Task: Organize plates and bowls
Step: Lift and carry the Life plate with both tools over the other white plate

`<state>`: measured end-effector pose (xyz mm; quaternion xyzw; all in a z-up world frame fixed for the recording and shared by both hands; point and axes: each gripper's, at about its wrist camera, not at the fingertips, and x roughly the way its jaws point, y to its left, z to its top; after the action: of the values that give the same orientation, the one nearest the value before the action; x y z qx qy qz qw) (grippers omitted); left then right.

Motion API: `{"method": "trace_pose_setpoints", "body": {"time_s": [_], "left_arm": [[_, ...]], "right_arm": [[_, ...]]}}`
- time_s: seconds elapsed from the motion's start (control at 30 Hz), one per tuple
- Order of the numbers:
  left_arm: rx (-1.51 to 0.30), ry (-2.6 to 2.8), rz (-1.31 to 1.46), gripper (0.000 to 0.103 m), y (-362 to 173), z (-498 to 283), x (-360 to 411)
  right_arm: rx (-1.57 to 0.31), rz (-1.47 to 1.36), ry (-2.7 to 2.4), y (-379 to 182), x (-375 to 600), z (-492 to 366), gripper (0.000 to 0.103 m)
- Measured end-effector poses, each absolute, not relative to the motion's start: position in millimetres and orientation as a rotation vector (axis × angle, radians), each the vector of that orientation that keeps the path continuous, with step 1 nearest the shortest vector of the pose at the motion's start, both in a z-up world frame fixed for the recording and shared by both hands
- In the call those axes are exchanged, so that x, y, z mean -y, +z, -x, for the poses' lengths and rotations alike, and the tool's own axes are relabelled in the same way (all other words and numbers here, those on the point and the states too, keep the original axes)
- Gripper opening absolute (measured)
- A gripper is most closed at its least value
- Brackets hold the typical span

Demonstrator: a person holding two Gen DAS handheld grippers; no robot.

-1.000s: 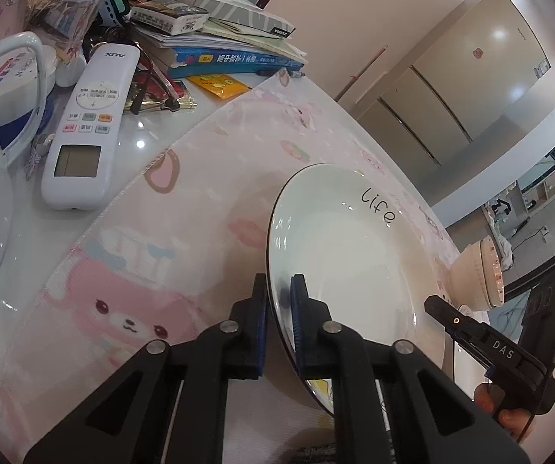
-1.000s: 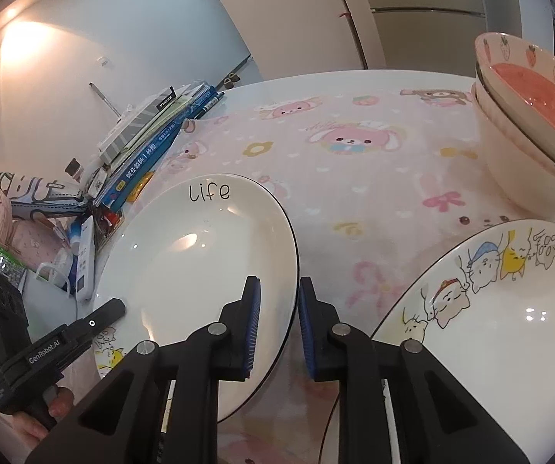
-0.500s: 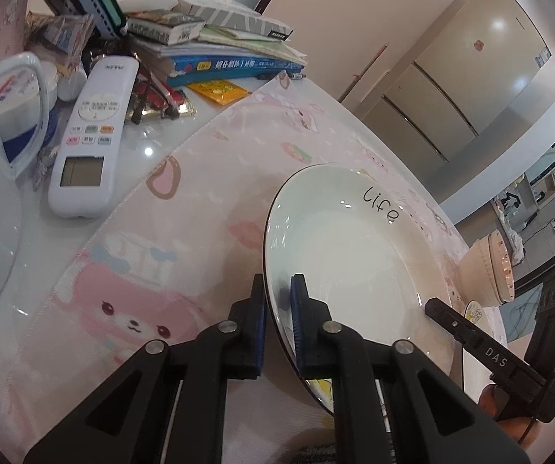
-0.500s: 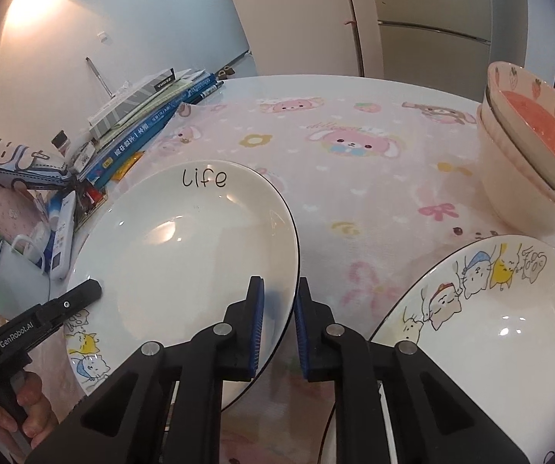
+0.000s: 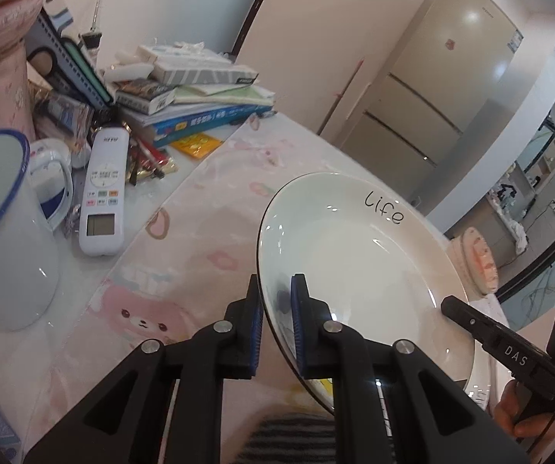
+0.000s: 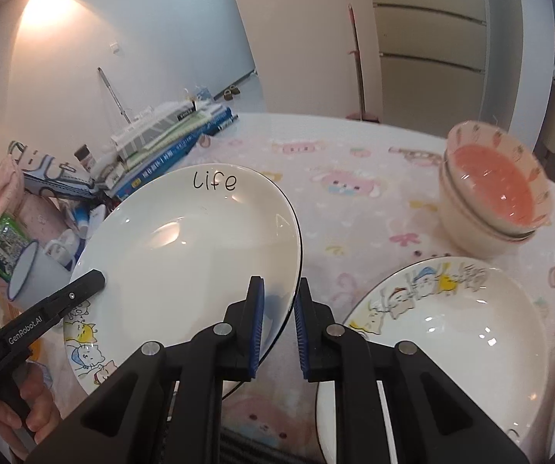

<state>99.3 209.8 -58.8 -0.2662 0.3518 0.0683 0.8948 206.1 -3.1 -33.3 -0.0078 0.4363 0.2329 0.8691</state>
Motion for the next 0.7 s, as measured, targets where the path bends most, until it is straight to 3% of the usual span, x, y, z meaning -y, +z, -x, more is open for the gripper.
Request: {"method": "trace_pose_setpoints", "body": {"time_s": [0.7], "left_arm": [[-0.599,-0.135,0.384,0.011,61.8,-68.0,-66.0]], "right_arm": [[-0.669,-0.087,0.319,97.3,172.6,-96.1,0.017]]}}
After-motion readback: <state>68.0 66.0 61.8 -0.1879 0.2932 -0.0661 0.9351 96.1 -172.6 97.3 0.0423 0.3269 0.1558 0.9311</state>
